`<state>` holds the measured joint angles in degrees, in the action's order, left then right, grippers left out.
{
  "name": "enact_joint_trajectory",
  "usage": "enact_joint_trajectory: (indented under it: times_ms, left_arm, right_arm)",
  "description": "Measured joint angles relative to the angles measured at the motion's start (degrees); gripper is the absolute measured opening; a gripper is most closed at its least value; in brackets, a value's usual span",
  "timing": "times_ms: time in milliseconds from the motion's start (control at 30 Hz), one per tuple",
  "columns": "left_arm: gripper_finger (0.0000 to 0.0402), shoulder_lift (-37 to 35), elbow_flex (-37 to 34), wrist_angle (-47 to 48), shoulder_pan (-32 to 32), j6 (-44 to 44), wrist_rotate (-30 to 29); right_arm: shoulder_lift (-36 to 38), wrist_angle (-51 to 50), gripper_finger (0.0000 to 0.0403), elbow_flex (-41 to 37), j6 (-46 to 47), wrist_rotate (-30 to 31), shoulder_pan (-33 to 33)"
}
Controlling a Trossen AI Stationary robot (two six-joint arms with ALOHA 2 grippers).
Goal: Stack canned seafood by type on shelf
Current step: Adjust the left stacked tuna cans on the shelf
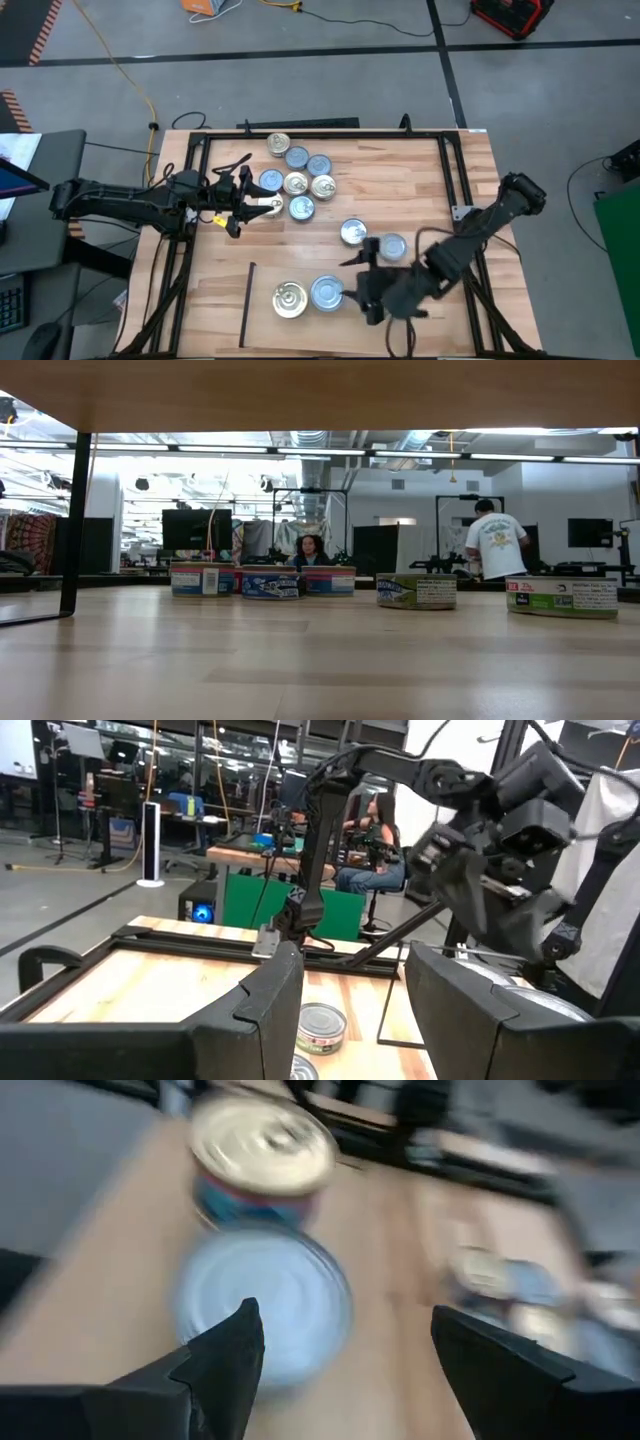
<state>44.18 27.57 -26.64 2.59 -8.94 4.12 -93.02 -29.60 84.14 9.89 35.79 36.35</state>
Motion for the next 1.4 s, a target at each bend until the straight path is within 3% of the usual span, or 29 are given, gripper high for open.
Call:
enact_joint_trajectory:
  times_ms: [133, 467, 867, 1400]
  left_arm:
    - [0.0168, -0.2, 0.0, 0.2, 0.0, -1.5, 0.0]
    - [0.0168, -7.5, 0.0, 7.6, 0.0, 0.7, -1.0]
    - [0.0168, -14.4, 0.0, 13.4, 0.0, 1.5, -3.0]
    - [0.0168, -15.4, 0.0, 15.3, 0.0, 1.4, -3.0]
  right_arm:
    - [-0.6, 3.9, 0.0322, 0.0, -0.1, -7.8, -4.1]
    - [-5.0, 12.3, 0.0322, 0.7, -13.2, -13.4, -6.4]
    - [-14.3, 12.3, 0.0322, 10.2, -21.2, -16.7, -7.8]
    - [-13.2, 8.2, 0.0322, 11.4, -19.9, -16.3, -9.2]
